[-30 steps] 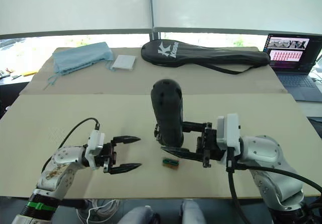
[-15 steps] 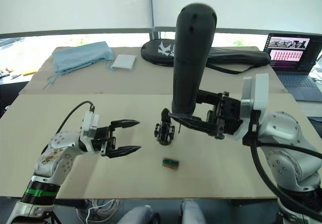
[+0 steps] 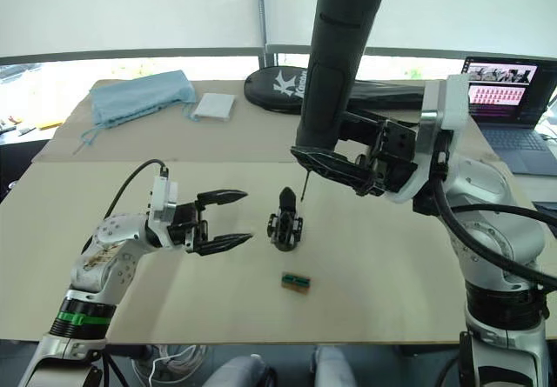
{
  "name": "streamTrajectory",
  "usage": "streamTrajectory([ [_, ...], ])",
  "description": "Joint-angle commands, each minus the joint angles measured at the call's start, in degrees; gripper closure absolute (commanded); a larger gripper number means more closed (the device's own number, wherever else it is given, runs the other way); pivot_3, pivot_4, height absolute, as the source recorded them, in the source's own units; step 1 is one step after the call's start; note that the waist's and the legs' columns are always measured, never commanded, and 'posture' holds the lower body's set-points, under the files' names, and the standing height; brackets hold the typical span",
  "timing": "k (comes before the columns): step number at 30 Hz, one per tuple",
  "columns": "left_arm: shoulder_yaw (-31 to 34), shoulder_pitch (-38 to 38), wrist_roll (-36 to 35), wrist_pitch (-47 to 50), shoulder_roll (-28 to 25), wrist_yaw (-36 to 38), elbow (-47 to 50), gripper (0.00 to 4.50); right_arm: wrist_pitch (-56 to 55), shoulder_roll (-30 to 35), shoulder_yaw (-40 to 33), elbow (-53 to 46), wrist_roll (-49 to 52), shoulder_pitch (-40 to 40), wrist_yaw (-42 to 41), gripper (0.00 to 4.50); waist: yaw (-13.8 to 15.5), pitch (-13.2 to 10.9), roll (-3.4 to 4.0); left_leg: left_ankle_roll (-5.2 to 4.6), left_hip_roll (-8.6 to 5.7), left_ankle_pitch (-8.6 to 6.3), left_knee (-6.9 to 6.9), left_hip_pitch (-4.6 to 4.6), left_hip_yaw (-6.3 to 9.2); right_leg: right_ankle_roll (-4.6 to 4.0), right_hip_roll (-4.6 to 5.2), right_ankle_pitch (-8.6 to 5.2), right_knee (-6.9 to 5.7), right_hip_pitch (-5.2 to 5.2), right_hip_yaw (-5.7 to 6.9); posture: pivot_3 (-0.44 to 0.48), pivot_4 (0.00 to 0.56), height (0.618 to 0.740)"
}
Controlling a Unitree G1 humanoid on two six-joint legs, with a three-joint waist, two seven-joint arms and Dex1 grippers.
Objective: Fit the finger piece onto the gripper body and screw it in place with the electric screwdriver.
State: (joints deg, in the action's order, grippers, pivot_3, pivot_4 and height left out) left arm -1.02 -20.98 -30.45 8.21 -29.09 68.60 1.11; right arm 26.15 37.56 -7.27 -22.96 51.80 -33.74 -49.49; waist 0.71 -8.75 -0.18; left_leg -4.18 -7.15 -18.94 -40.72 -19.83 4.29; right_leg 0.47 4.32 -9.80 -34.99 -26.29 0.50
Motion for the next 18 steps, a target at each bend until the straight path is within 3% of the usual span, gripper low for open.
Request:
streamTrajectory([
  [1,0.91,-1.11,0.79,-1.55,-0.11,-0.22,-0.59,0.0,-0.4,-1.17,-0.26,-0.24,-0.2,-3.19,0.26,2.58,-0.03,0.0,0.01,0.0,0.0,0.0,0.0,0.0,0.0,0.0,0.0,0.0,0.0,-0.01,0.0,0.0,0.15,0.74],
  [18,-0.42,1.64,3.43,-1.97,0.4,-0.1,-1.21,0.0,-0.42,-9.08,6.95,3.14,-6.79,-6.75,0.0,2.58,-0.02,0.0,0.01,0.0,-0.02,0.0,-0.01,-0.02,0.0,-0.02,0.0,0.01,-0.03,-0.05,0.13,0.0,0.15,0.74],
])
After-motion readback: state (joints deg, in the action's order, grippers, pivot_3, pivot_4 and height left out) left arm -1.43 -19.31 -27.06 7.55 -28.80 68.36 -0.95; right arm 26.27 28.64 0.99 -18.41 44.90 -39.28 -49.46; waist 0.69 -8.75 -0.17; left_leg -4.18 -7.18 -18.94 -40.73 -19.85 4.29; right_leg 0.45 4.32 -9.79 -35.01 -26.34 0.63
